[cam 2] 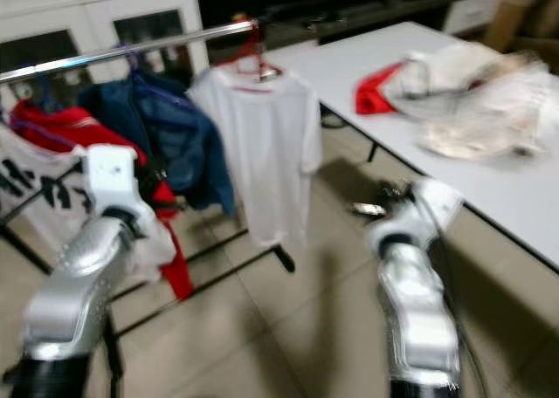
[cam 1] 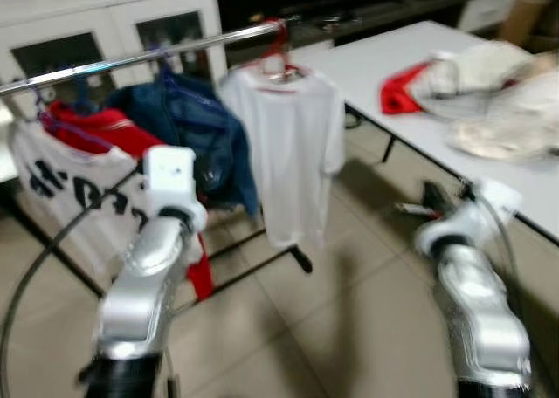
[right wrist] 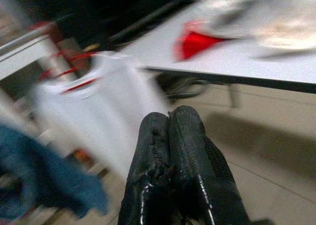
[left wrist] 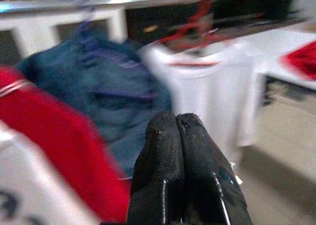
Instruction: Hang hanger
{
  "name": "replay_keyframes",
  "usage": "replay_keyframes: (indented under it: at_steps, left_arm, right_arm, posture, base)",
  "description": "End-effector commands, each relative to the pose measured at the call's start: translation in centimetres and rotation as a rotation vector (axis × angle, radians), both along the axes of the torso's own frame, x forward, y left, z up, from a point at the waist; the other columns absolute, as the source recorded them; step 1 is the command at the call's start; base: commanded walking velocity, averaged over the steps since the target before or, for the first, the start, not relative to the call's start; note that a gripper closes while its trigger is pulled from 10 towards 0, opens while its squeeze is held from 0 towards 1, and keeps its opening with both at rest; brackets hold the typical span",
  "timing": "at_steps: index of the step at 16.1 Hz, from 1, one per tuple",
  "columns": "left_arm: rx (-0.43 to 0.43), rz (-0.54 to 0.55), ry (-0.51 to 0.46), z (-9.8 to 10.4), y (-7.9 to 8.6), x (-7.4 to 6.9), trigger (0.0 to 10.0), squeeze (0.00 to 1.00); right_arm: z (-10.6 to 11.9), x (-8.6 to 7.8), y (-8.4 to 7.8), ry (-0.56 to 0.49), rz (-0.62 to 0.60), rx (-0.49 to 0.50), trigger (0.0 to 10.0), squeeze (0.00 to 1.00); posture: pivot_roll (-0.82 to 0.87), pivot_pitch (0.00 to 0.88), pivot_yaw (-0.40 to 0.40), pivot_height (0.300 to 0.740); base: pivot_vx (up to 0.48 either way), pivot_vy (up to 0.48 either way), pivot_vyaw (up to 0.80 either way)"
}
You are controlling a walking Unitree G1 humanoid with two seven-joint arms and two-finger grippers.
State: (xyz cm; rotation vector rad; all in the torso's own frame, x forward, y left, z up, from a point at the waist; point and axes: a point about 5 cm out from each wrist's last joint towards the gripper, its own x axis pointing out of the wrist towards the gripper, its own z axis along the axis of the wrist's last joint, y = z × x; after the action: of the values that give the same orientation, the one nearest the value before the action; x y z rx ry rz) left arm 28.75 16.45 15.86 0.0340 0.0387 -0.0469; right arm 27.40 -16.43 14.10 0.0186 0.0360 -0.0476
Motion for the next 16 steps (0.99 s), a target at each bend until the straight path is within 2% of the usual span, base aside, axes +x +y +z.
replay_keyframes:
  at_steps: [1, 2, 4, 6, 9, 13, 14, 15, 16]
  left_arm:
    - [0.003, -0.01, -0.015, 0.3, -0.6, -0.1, 10.0, 0.0]
    - [0.009, -0.009, -0.017, 0.3, -0.6, -0.3, 10.0, 0.0]
    - [0.025, -0.015, -0.019, 0.3, -0.7, -0.5, 10.0, 0.0]
    - [0.027, -0.021, -0.019, 0.4, -0.7, -0.5, 10.0, 0.0]
    - [0.03, -0.033, -0.018, 0.4, -0.9, -0.3, 10.0, 0.0]
    - [0.036, -0.046, -0.022, 0.6, -1.1, -0.2, 10.0, 0.0]
    - [0.027, -0.052, -0.027, 0.7, -1.1, -0.2, 10.0, 0.0]
    - [-0.024, -0.077, -0.05, 1.1, -1.3, -0.2, 10.0, 0.0]
    - [-0.025, -0.083, -0.052, 1.2, -1.6, -0.2, 10.0, 0.0]
  right_arm:
    - [0.1, 0.0, -0.7, -0.002, -0.019, -0.065, 10.0, 0.0]
    - [0.1, -0.2, -0.3, -0.002, 0.038, 0.022, 10.0, 0.0]
    - [0.3, -0.5, 0.8, -0.014, 0.143, -0.027, 10.0, 0.0]
    - [0.4, -0.5, 1.5, -0.028, 0.184, -0.021, 10.0, 0.0]
    - [0.3, -0.6, 1.5, -0.031, 0.187, -0.044, 10.0, 0.0]
    - [0.3, -0.5, 1.5, -0.035, 0.18, -0.02, 10.0, 0.0]
    - [0.3, -0.4, 1.1, -0.046, 0.127, 0.004, 10.0, 0.0]
    - [0.4, -0.4, 0.7, -0.052, 0.092, 0.051, 10.0, 0.0]
    - [0.5, -0.3, 0.3, -0.076, 0.055, -0.005, 10.0, 0.0]
  posture:
    - [-0.06, 0.031, 0.006, 0.74]
    - [-0.06, 0.031, 0.003, 0.74]
    - [-0.05, 0.031, 0.002, 0.74]
    - [-0.05, 0.029, 0.008, 0.74]
    - [-0.04, 0.024, 0.018, 0.74]
    - [-0.03, 0.021, 0.03, 0.74]
    - [-0.03, 0.02, 0.033, 0.74]
    - [-0.03, 0.02, 0.033, 0.74]
    - [-0.03, 0.015, 0.036, 0.74]
  base:
    - [0.446, 0.0, 0.0]
    - [0.442, 0.0, 0.0]
    - [0.437, 0.0, 0.8]
    - [0.427, 0.0, 0.8]
    - [0.387, 0.0, 0.8]
    - [0.347, 0.0, 0.8]
    - [0.315, 0.0, 0.8]
    - [0.0, 0.0, 0.0]
    - [0.0, 0.0, 0.0]
